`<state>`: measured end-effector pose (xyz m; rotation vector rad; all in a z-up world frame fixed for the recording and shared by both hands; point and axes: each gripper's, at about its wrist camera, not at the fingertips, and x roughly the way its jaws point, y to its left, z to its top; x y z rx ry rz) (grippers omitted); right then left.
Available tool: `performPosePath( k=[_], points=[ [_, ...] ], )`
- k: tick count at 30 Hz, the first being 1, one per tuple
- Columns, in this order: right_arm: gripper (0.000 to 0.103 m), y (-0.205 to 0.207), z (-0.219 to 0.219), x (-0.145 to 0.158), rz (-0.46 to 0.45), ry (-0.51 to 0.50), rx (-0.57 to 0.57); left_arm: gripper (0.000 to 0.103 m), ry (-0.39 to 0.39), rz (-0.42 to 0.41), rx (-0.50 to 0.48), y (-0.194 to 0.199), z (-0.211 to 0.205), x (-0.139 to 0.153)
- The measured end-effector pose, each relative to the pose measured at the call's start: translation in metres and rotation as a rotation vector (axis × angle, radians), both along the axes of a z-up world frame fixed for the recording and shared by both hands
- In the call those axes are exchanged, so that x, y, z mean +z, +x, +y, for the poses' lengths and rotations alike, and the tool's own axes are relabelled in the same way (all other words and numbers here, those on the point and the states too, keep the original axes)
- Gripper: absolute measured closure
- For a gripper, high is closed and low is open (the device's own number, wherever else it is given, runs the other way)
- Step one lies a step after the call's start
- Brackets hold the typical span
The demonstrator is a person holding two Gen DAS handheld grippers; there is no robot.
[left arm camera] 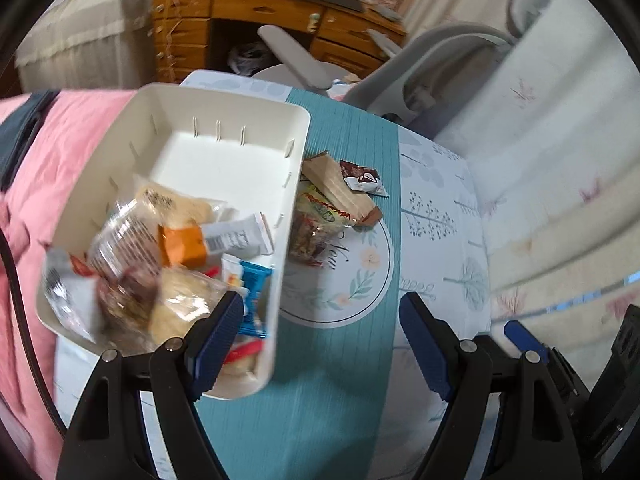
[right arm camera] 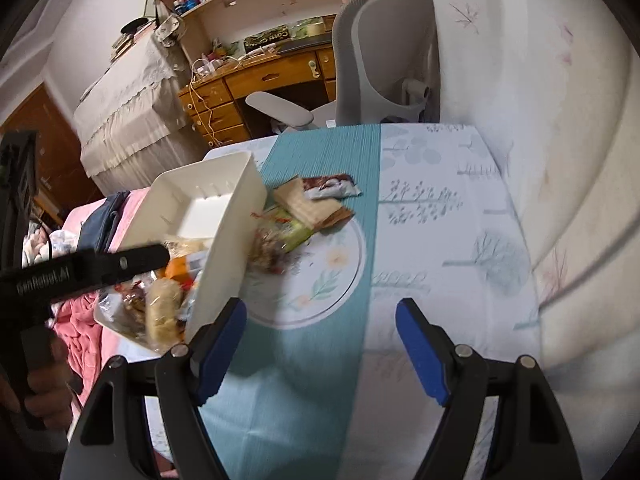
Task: Organize snacks
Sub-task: 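Move both open tools back over the remaining snacks on the plate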
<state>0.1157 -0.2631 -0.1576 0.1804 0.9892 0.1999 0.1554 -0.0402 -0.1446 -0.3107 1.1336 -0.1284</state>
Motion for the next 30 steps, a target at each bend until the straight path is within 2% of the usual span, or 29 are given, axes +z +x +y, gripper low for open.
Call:
performPosePath(
  k=[7, 9, 12, 15, 22, 26, 30],
  points=[
    [0.025, 0.051, -0.027, -0.002, -0.054, -0.018, 0.056, 0.022, -0.026, 0.025, 0.142, 0.013, -0.028, -0.014],
    [0.025, 0.065, -0.030, -0.005, -0.054, -0.021, 0.069, 0.017, -0.036, 0.028, 0.203, 0.018, -0.034, -0.017],
    [0.025, 0.088, -0.035, -0.010, -0.062, -0.019, 0.091, 0.015, -0.048, 0.061, 0.269, 0.028, -0.042, -0.025],
    [0.025, 0.111, -0.036, -0.019, -0.040, 0.005, 0.105, 0.015, -0.037, 0.076, 0.303, 0.037, -0.050, -0.033],
    [0.025, 0.154, -0.035, -0.044, -0.031, 0.084, 0.134, 0.015, 0.032, 0.072, 0.464, 0.062, -0.050, -0.047],
    [0.025, 0.179, -0.030, -0.063, -0.019, 0.128, 0.177, 0.015, 0.033, 0.103, 0.565, 0.072, -0.046, -0.059],
    [0.025, 0.200, -0.026, -0.082, -0.004, 0.179, 0.213, 0.015, 0.070, 0.099, 0.609, 0.078, -0.051, -0.067]
  ],
)
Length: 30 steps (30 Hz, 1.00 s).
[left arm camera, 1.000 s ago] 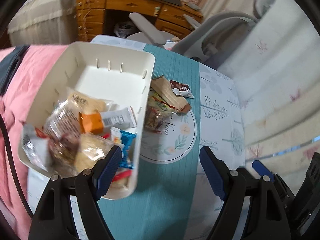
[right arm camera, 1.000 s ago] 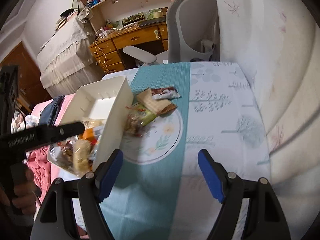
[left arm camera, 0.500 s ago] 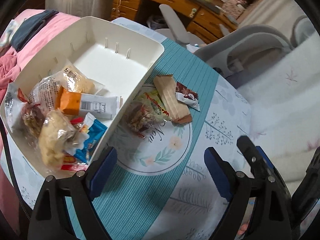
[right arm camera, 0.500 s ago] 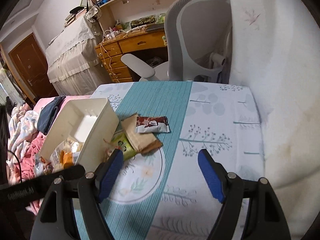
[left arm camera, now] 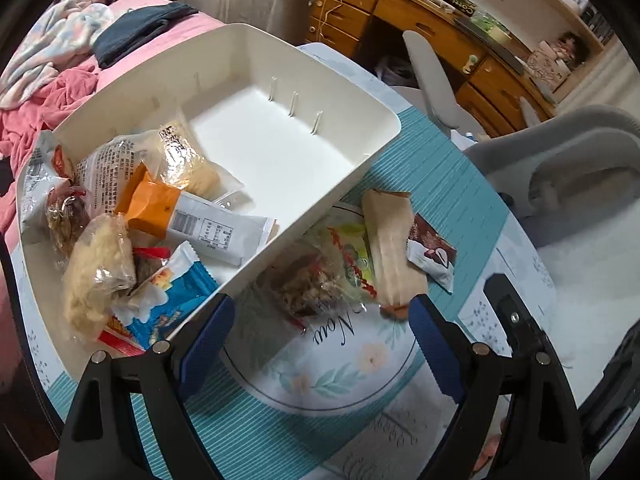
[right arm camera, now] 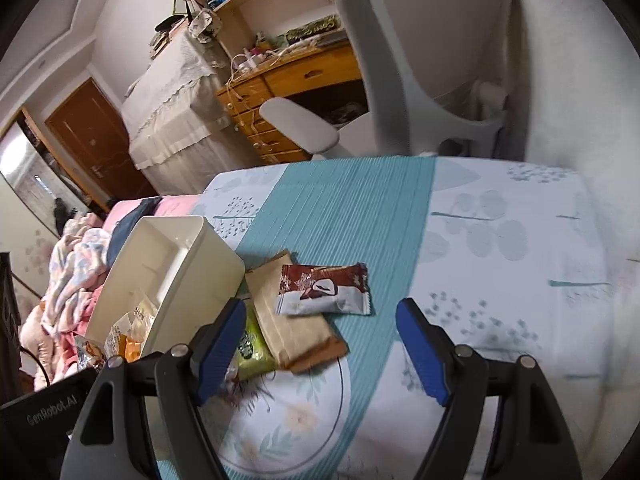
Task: Organize snacks
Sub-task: 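Move both open tools back over the remaining snacks on the plate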
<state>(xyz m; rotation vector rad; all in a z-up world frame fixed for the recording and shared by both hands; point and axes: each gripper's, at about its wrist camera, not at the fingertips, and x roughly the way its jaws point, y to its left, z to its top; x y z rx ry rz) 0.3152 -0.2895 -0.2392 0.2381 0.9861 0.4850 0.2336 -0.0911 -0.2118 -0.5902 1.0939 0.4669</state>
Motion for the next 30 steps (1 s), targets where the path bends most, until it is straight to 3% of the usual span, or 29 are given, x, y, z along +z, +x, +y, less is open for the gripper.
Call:
performPosePath(
  k=[8, 17, 25, 30],
  points=[
    [0.025, 0.025, 0.016, -0.037, 0.056, 0.008, 0.035, 0.015, -0.021, 0.047, 0.068, 0.013, -0.003, -0.023],
    [0.025, 0.033, 0.041, -0.056, 0.030, -0.113, 0.072, 0.015, -0.041, 0.114, 0.162, 0.019, 0.006, -0.041],
    [0.026, 0.032, 0.058, -0.063, 0.000, -0.228, 0.136, 0.013, -0.040, 0.154, 0.158, 0.025, 0.007, -0.050],
    [0.036, 0.033, 0.054, -0.064, -0.012, -0.216, 0.109, 0.012, -0.036, 0.176, 0.157, 0.028, 0.006, -0.053]
  ],
)
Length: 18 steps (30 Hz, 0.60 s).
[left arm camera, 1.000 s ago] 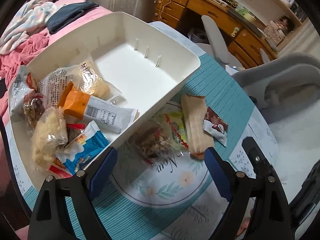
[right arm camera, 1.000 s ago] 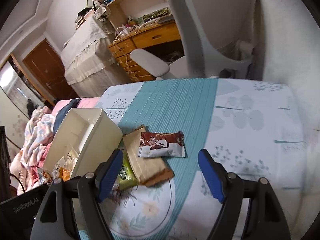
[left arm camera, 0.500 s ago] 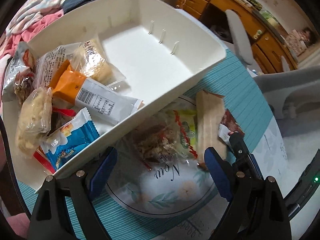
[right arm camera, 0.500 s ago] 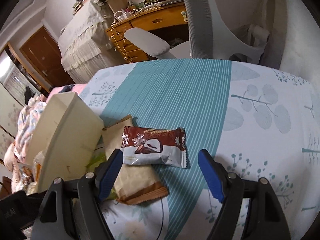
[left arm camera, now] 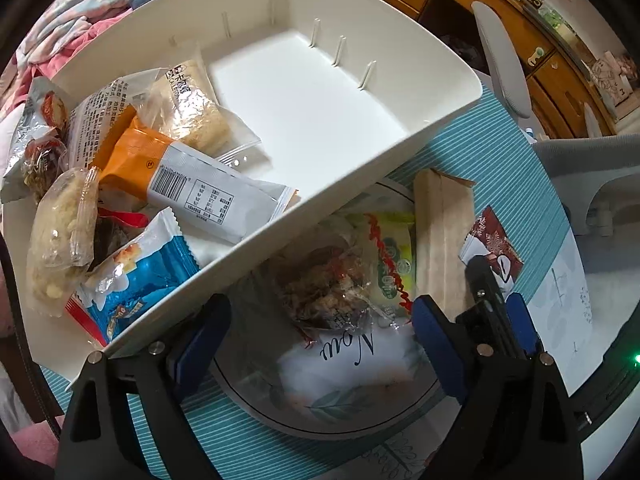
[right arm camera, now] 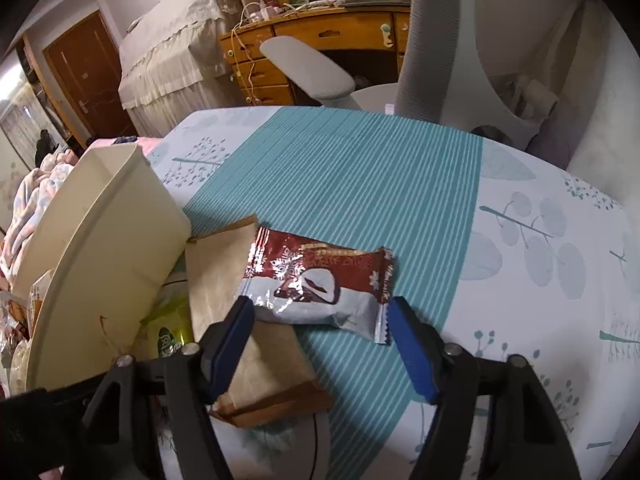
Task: Organize snacks
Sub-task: 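Move both open tools back over the remaining snacks on the plate, then grasp the red-white chocolate pack with the right tool while the left tool grasps a nut pack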
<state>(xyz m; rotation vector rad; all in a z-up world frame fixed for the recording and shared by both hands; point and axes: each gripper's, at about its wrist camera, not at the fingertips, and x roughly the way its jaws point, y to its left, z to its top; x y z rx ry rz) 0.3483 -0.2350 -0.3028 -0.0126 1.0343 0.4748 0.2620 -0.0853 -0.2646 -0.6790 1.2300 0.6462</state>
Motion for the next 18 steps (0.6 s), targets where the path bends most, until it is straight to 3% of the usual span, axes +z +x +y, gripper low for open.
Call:
performPosePath(
  k=[3, 5, 10, 18],
  points=[
    [0.046, 0.000, -0.002, 0.000, -0.017, 0.004, -0.007, 0.012, 0.006, 0.014, 0.004, 0.002, 0.000, -0.002],
    [0.057, 0.000, -0.004, 0.000, -0.029, 0.008, 0.000, 0.012, 0.015, 0.037, 0.009, 0.004, -0.001, -0.004],
    [0.067, 0.000, -0.006, -0.001, -0.037, 0.012, 0.024, 0.013, -0.011, 0.063, 0.041, 0.006, 0.000, -0.011],
    [0.074, -0.005, -0.009, 0.003, -0.032, -0.009, 0.047, 0.040, -0.022, 0.050, 0.054, 0.005, 0.005, -0.014]
  ],
)
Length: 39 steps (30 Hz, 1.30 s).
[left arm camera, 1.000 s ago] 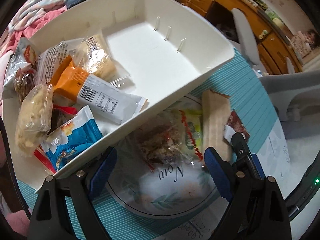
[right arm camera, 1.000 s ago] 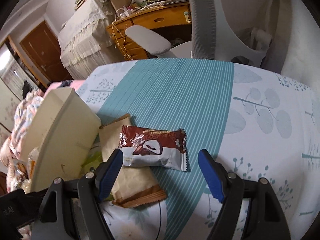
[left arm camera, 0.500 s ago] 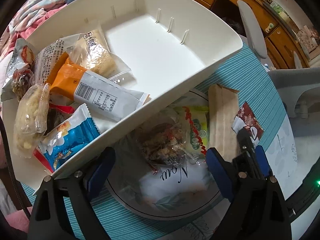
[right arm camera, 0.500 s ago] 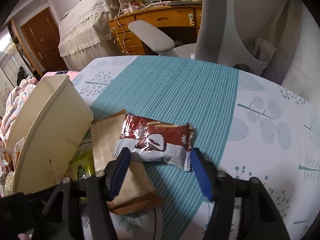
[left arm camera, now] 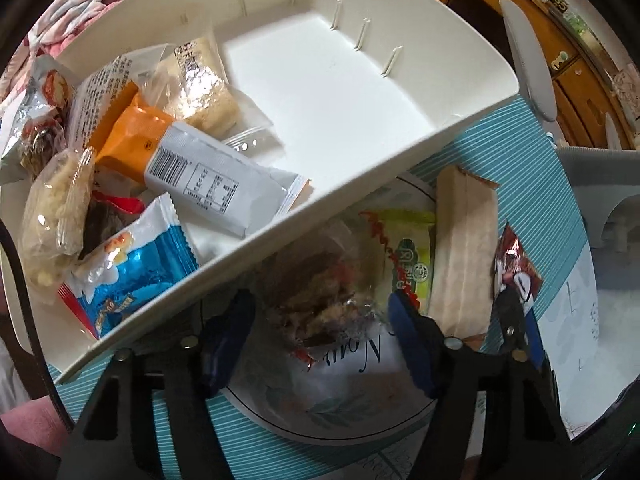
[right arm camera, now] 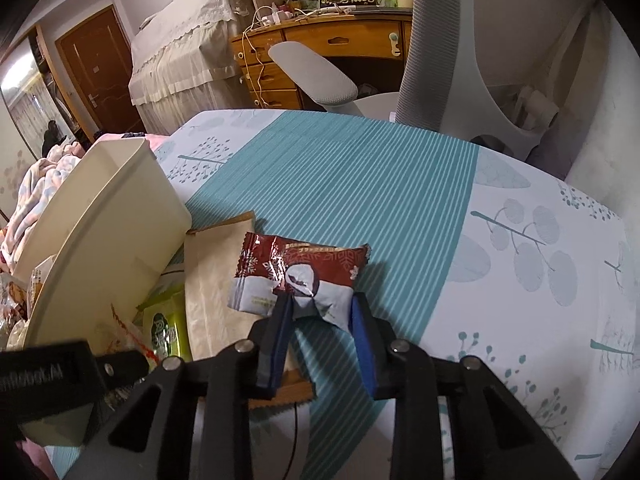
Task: Organize snacks
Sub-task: 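Grasp the red-white chocolate pack with the right tool while the left tool grasps a nut pack, then carry both packs over the tray, lower them in and open both tools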
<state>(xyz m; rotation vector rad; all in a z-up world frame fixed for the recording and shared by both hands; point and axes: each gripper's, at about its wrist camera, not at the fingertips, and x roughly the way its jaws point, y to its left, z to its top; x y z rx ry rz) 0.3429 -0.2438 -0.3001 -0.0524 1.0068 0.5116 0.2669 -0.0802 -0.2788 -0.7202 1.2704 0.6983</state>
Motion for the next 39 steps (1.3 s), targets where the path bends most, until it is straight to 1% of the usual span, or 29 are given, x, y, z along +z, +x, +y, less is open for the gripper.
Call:
performPosePath(
  k=[2, 5, 6, 7, 10, 13, 19, 25, 29, 31, 35, 36, 39],
  points=[
    [0.074, -0.003, -0.004, 0.001, 0.007, -0.007, 0.000, 0.045, 0.010, -0.009, -0.014, 0.000, 0.001, 0.002],
    [0.074, -0.010, -0.013, 0.001, 0.040, 0.013, -0.016, 0.049, -0.002, -0.018, -0.018, -0.003, 0.005, 0.003],
    [0.074, -0.013, -0.016, 0.002, 0.050, 0.015, -0.022, 0.052, -0.005, -0.020, -0.018, -0.004, 0.007, 0.004],
    [0.074, -0.016, -0.019, 0.003, 0.059, 0.012, -0.029, 0.052, -0.004, -0.021, -0.025, -0.005, 0.007, 0.004],
    [0.074, -0.028, -0.027, 0.005, 0.080, 0.002, -0.043, 0.053, -0.016, 0.010, -0.078, -0.006, 0.010, 0.005],
    [0.075, -0.041, -0.036, 0.005, 0.109, -0.009, -0.049, 0.053, -0.034, 0.044, -0.124, -0.007, 0.004, 0.004],
    [0.075, -0.072, -0.044, 0.012, 0.139, -0.050, -0.045, 0.053, -0.082, 0.102, -0.203, -0.027, -0.010, 0.004],
    [0.075, -0.104, -0.050, 0.027, 0.157, -0.081, -0.051, 0.053, -0.106, 0.107, -0.362, -0.054, -0.023, 0.022],
    [0.075, -0.124, -0.053, 0.041, 0.162, -0.092, -0.068, 0.053, -0.135, 0.086, -0.508, -0.068, -0.028, 0.044],
    [0.075, -0.133, -0.052, 0.047, 0.156, -0.094, -0.070, 0.053, -0.132, 0.067, -0.583, -0.079, -0.029, 0.056],
    [0.074, -0.150, -0.046, 0.059, 0.141, -0.108, -0.079, 0.053, -0.124, 0.028, -0.697, -0.094, -0.035, 0.079],
    [0.074, -0.154, -0.045, 0.062, 0.141, -0.100, -0.087, 0.053, -0.129, 0.021, -0.725, -0.089, -0.036, 0.082],
    [0.074, -0.169, -0.041, 0.072, 0.138, -0.064, -0.112, 0.053, -0.152, -0.017, -0.834, -0.101, -0.030, 0.100]
  ],
)
